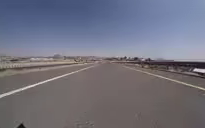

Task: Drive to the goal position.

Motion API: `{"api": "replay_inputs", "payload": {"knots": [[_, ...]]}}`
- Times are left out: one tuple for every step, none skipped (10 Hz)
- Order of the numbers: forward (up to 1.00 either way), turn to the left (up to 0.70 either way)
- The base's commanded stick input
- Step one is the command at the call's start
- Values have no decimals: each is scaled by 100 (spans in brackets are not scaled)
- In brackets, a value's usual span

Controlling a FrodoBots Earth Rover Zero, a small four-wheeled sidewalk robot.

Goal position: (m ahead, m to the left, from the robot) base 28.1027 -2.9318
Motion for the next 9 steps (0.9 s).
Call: {"api": "replay_inputs", "payload": {"knots": [[100,0],[100,0],[100,0],[100,0],[100,0],[100,0],[100,0],[100,0],[100,0]]}}
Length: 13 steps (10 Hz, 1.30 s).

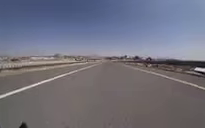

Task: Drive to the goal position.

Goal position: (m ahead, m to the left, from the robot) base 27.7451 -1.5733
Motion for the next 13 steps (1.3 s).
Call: {"api": "replay_inputs", "payload": {"knots": [[100,0],[100,0],[100,0],[100,0],[100,0],[100,0],[100,0],[100,-3],[100,-15],[100,-27],[100,-15],[100,-3],[100,0]]}}
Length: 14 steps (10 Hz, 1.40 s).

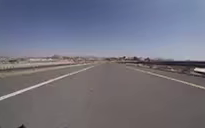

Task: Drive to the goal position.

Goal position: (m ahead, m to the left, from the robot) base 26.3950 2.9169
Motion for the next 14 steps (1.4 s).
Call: {"api": "replay_inputs", "payload": {"knots": [[100,0],[100,0],[100,0],[100,0],[100,0],[100,0],[100,0],[100,0],[100,-7],[100,-19],[100,0],[100,0],[100,0],[100,27]]}}
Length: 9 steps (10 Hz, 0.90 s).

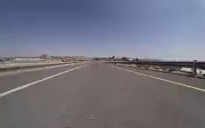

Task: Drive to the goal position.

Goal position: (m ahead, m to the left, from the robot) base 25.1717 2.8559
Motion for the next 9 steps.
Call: {"api": "replay_inputs", "payload": {"knots": [[100,27],[100,17],[100,4],[100,0],[100,0],[100,0],[100,0],[100,0],[100,0]]}}
